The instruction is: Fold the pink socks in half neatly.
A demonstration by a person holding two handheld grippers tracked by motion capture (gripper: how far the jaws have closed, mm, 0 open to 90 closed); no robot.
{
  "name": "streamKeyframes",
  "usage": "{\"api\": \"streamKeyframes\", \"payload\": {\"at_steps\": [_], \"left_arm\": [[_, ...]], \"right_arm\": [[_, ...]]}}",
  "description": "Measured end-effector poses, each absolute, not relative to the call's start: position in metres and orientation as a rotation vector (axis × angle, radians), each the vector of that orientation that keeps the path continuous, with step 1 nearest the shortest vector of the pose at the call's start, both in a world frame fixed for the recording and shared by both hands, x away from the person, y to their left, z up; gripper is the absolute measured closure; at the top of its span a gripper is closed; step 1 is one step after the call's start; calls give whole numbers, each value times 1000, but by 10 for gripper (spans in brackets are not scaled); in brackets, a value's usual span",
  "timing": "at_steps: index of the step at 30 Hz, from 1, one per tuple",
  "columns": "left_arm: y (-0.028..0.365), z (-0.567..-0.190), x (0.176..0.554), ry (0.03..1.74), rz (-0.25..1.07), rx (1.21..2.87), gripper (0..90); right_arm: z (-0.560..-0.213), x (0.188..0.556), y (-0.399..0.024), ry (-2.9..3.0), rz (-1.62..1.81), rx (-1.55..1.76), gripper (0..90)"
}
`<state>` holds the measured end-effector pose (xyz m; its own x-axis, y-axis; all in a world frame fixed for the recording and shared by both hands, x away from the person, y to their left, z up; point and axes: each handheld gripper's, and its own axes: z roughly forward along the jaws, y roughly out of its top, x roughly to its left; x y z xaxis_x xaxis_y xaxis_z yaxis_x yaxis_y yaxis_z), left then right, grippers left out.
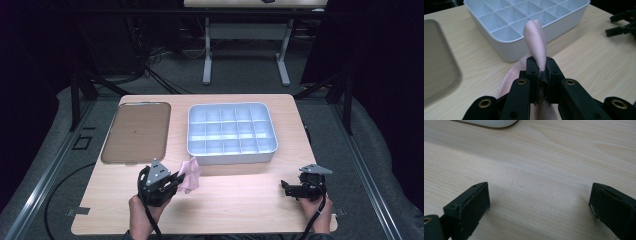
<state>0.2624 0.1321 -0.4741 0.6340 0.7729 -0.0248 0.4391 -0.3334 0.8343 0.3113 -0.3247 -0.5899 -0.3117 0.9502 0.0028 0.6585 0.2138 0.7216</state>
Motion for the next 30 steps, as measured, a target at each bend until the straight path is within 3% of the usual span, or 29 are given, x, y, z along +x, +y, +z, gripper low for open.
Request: {"api": "streamKeyframes", "payload": {"at_steps": [16, 30], "left_arm": [[63, -493, 273, 820, 355, 2107, 828], [52, -537, 288, 902, 375, 2246, 803]], "right_arm": [[-590, 311, -325, 2052, 873, 1487, 26], [-590, 311, -325, 2049, 877, 1486, 26]]}}
